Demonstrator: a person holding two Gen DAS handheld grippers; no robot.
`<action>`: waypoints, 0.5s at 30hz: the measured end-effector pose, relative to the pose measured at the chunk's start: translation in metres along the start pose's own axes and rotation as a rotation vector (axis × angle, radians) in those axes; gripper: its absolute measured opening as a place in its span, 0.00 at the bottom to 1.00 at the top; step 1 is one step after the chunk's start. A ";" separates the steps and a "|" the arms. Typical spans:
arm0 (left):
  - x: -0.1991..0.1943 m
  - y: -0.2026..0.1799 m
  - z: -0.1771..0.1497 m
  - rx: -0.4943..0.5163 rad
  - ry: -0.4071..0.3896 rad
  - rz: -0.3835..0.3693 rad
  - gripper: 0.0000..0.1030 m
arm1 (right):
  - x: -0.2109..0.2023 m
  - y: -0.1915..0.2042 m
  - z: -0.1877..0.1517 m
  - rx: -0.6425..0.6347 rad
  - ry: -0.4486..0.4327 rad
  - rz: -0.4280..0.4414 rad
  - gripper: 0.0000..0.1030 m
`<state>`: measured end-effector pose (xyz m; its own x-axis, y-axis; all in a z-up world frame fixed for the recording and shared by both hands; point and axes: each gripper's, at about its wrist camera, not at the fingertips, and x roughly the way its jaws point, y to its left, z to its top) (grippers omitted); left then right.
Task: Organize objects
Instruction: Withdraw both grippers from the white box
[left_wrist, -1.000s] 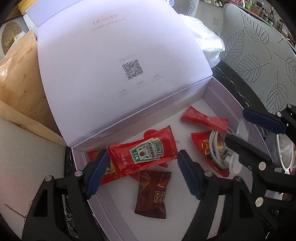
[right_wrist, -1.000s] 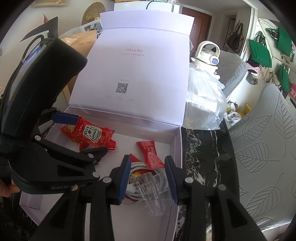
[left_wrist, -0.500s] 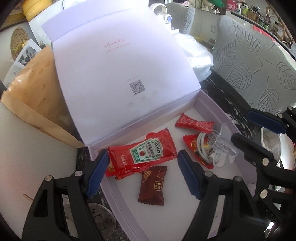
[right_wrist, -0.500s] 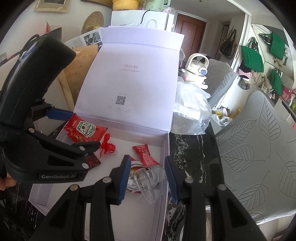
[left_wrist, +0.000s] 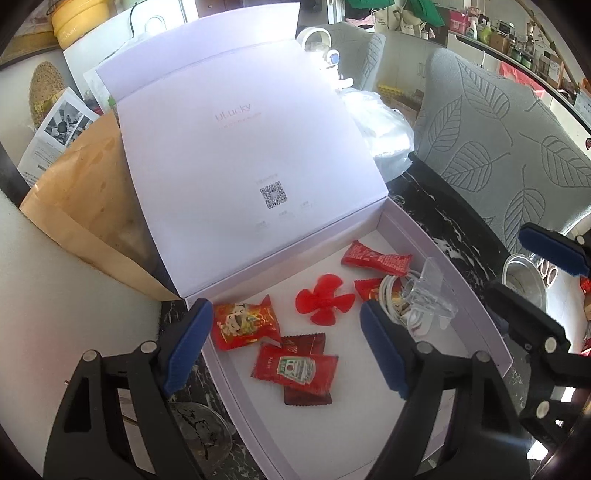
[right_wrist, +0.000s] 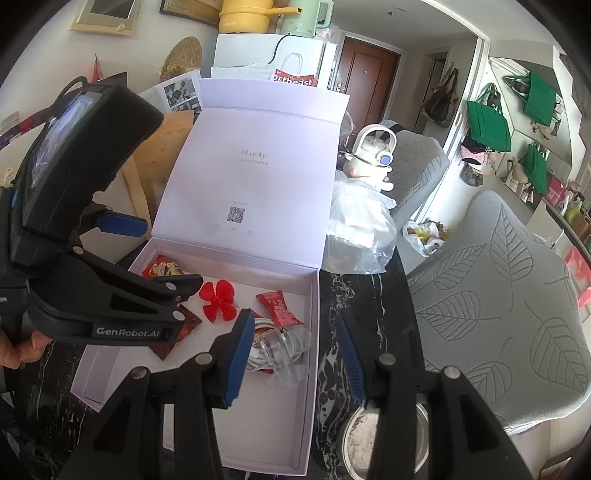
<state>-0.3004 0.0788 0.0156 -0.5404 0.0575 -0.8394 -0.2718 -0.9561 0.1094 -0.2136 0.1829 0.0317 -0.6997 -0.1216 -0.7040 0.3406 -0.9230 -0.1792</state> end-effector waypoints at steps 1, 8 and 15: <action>0.003 -0.001 -0.001 -0.001 0.004 -0.002 0.79 | 0.001 0.000 -0.002 0.002 0.003 0.000 0.45; 0.003 0.004 -0.011 -0.027 0.019 -0.018 0.79 | -0.003 -0.003 -0.006 0.017 0.006 -0.002 0.45; -0.035 0.010 -0.019 -0.056 -0.036 -0.034 0.79 | -0.026 0.000 -0.005 0.039 -0.033 0.002 0.47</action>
<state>-0.2690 0.0620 0.0362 -0.5604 0.0993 -0.8222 -0.2462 -0.9679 0.0508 -0.1923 0.1876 0.0465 -0.7196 -0.1344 -0.6813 0.3176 -0.9361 -0.1508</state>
